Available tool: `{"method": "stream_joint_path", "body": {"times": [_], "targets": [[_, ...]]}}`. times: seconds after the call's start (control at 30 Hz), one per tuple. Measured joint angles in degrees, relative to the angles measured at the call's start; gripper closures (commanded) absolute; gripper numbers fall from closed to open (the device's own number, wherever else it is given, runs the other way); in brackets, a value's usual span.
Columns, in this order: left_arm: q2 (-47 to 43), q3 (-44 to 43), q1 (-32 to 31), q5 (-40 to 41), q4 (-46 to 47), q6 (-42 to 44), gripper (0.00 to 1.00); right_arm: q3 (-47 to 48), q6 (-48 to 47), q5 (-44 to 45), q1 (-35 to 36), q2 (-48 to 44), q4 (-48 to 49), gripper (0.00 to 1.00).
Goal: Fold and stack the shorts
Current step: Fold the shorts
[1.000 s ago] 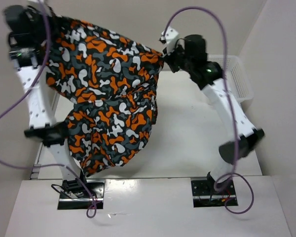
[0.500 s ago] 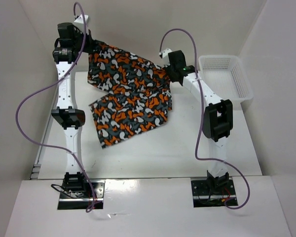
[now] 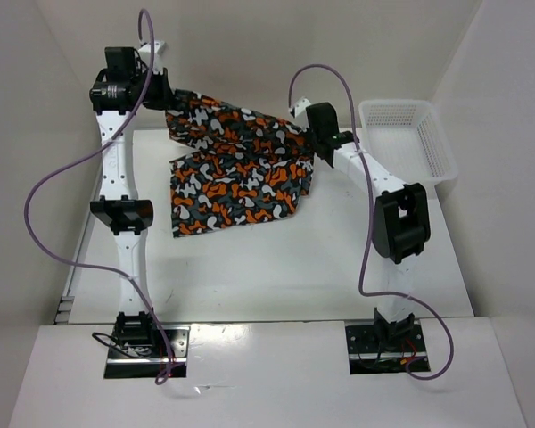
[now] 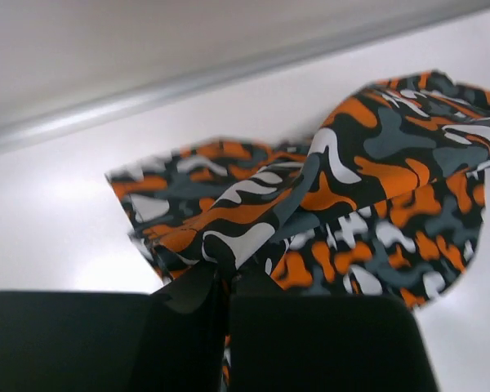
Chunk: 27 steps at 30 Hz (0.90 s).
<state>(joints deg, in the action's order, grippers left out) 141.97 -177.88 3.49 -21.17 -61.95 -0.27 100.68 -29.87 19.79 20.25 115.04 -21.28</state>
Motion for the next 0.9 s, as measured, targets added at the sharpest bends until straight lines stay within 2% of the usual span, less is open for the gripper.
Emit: {"method": "stream_joint_path", "body": {"times": [0.07,0.17,0.23,0.3,0.4,0.43,0.53,0.7,0.83,0.9], "targets": [[-0.6,0.5,0.5,-1.0,-5.6,0.0,1.0,-2.8,-1.7,0.0,0.2,-1.1,0.3,1.0],[-7.5,14.4,1.8,-2.7,-8.6,0.0,1.0,-5.2,-3.6,0.0,0.9,-2.7,0.4,1.0],[-15.4,29.9,2.7,-3.6,-6.8,-0.1,1.0,-6.4,-4.6,0.2,1.7,-4.0,0.5,1.0],[-28.0,53.1,2.5,-2.0,-0.6,-0.1,1.0,-8.1,-5.6,0.5,2.5,-5.7,0.7,1.0],[-45.7,81.5,-0.5,2.4,7.2,0.1,1.0,-10.9,-6.7,1.6,3.5,-7.9,0.7,1.0],[-50.0,87.8,-1.8,3.3,7.8,0.1,1.0,-11.9,-7.1,2.0,3.7,-8.4,0.7,1.0],[-56.3,99.3,-3.4,4.4,11.7,0.0,1.0,-14.5,-7.8,2.4,3.9,-9.1,0.7,1.0],[-56.8,113.5,-1.9,5.6,20.6,-0.2,1.0,-18.6,-8.8,1.3,5.8,-9.2,0.7,1.0],[-59.0,120.5,-5.2,7.3,22.2,-0.2,1.0,-23.1,-9.7,0.9,6.2,-10.0,0.7,1.0],[-61.0,121.9,-7.0,8.5,22.2,-0.2,0.96,-24.7,-10.1,1.0,6.2,-10.8,0.5,1.0]]}}
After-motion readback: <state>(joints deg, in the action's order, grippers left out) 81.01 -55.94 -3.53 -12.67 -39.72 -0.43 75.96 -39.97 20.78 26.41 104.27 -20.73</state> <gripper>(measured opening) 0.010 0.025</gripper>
